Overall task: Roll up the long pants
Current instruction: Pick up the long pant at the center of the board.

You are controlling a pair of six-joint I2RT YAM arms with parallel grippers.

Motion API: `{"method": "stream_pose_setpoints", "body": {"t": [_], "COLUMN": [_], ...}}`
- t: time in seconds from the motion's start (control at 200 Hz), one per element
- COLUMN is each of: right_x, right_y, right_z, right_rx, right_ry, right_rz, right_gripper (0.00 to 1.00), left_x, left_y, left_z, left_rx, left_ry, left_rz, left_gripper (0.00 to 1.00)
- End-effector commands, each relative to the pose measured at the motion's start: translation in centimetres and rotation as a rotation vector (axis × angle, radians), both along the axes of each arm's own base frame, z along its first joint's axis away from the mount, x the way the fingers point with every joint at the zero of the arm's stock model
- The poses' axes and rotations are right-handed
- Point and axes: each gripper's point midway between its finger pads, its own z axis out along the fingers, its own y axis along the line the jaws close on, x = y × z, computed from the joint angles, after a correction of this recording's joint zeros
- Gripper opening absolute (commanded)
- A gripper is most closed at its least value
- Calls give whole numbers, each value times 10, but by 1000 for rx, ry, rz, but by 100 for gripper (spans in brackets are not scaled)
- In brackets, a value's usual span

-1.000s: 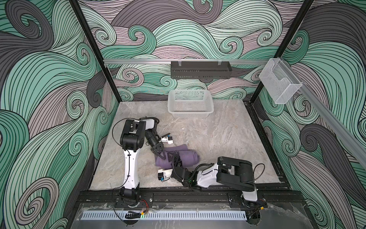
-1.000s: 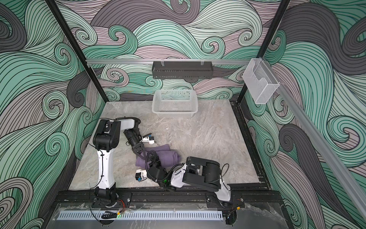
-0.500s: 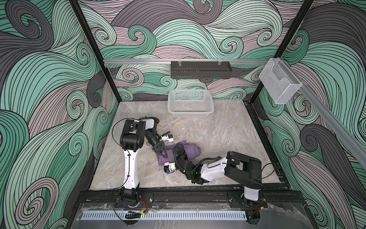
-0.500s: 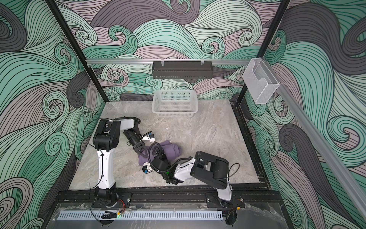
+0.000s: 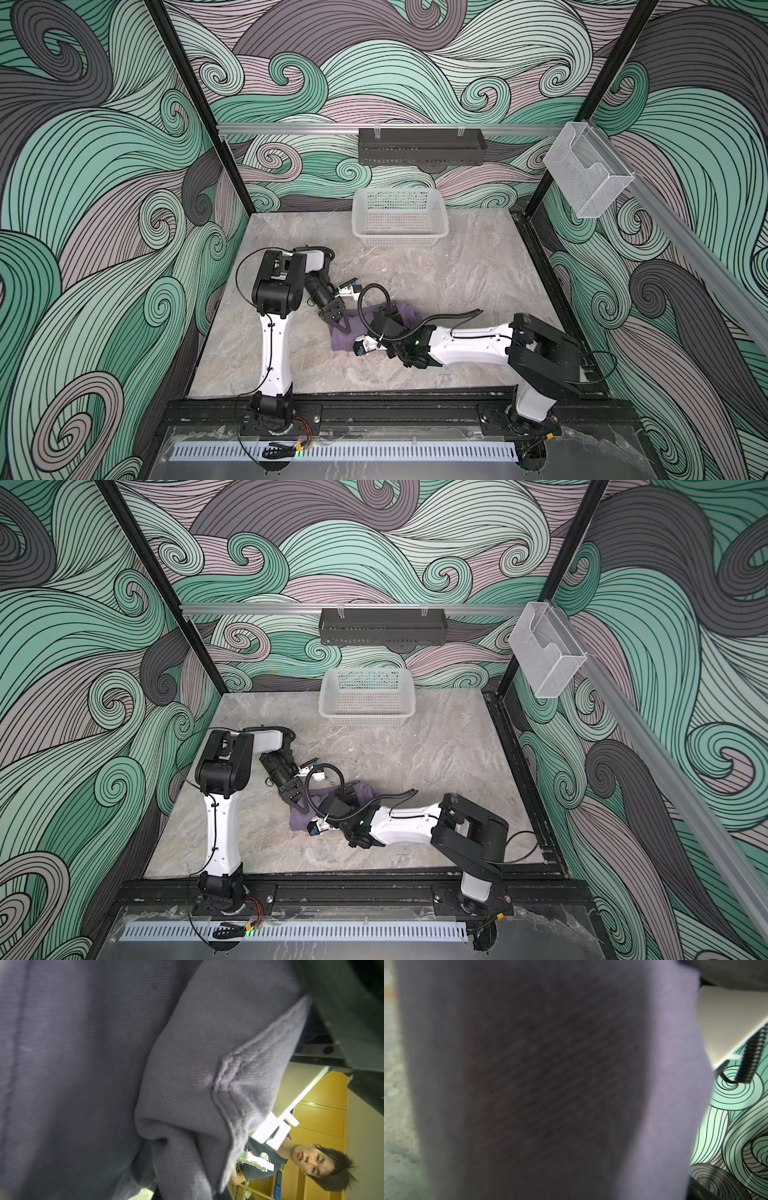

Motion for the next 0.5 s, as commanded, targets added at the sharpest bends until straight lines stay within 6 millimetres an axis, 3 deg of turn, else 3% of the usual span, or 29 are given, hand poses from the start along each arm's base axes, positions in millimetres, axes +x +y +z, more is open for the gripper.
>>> {"method": "stream_pose_setpoints", "body": {"t": [0.0,0.14,0.34,0.405,0.495], "right_x": [6,12,9,3,-8], "right_y": [0,14,18,15,4], "right_z": [-4,-15,-52,-64,-78], "right_rx": [-17,-27,-85,-108,-168], "right_ry": [30,36,144,213,319], "right_rz": [-9,-2,-22,-29,-58], "right_gripper": [99,99,96,87,53], "left_x": [-21,-21,-22,-23,-25], "left_y": [22,23,23,23,25], "left_z": [-7,-6,-5,-5,-4], "left_rx": [73,64,59,56,61], "left_ry": [68,79,82,84,84], "left_rz": [-137,-148,-152,-156,-162], "left_gripper": [0,0,0,0,0]}}
